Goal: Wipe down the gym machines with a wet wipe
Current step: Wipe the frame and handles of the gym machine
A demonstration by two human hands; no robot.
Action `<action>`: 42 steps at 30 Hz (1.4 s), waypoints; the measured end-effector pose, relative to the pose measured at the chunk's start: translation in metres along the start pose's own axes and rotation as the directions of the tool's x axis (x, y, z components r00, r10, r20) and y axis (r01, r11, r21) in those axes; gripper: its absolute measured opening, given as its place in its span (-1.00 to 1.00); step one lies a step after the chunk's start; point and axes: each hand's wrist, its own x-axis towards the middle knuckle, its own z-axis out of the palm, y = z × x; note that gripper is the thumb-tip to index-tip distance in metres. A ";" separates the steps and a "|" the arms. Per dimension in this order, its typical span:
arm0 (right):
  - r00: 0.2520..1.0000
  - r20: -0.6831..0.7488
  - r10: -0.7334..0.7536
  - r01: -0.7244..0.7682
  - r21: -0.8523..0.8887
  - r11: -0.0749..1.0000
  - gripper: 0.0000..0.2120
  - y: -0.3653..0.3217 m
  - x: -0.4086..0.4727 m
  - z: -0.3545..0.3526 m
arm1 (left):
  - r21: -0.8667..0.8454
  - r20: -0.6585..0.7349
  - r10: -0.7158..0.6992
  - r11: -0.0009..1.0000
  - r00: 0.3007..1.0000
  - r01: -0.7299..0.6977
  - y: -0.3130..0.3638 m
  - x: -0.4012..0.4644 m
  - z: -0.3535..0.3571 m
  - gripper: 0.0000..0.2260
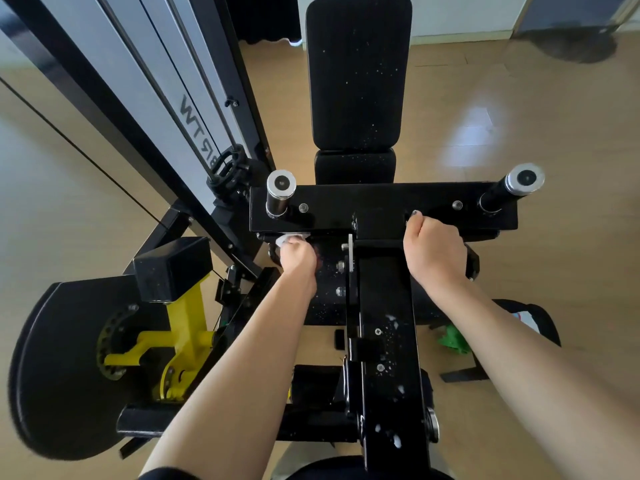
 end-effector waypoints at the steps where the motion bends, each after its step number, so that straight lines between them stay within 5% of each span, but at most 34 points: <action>1: 1.000 -0.004 -0.004 0.004 0.002 1.000 -0.46 0.001 0.001 0.001 | -0.001 0.012 -0.016 1.000 1.000 0.016 -0.002 -0.001 -0.003 -0.77; 7: 1.000 -0.021 -0.008 0.008 0.009 1.000 -0.46 0.002 0.003 0.004 | 0.069 -0.261 0.035 0.997 0.965 -0.018 0.017 0.035 -0.056 -0.55; 13: 0.999 -0.032 0.012 -0.012 0.003 1.000 -0.47 0.001 0.002 0.005 | 0.149 -0.086 0.099 0.985 0.991 -0.086 0.011 0.001 -0.028 -0.63; 18: 1.000 -0.026 0.010 -0.011 -0.033 0.999 -0.48 0.002 0.003 0.006 | 0.075 0.111 -0.121 0.991 0.986 0.113 -0.003 -0.020 0.023 -0.67; 20: 0.999 -0.033 0.002 -0.004 -0.035 0.999 -0.48 0.002 0.003 0.004 | 0.071 0.173 -0.110 0.993 0.979 0.099 -0.003 -0.019 0.013 -0.75; 28: 1.000 -0.014 -0.013 0.013 -0.022 1.000 -0.47 0.004 0.002 0.004 | -0.079 -0.020 -0.087 0.993 0.996 0.085 0.017 -0.012 -0.003 -0.69; 33: 1.000 -0.016 -0.005 0.005 0.006 1.000 -0.45 0.003 0.003 0.004 | 0.009 0.120 -0.202 0.979 0.972 0.202 0.024 -0.027 0.006 -0.79; 38: 1.000 -0.019 0.004 -0.004 0.001 1.000 -0.46 0.003 0.003 0.005 | 0.148 0.408 -0.331 0.944 0.851 0.296 0.016 -0.047 0.017 -0.67; 42: 1.000 -0.019 -0.002 0.002 -0.001 1.000 -0.46 0.003 0.003 0.004 | 0.118 0.364 -0.269 0.963 0.892 0.242 0.019 -0.041 0.012 -0.86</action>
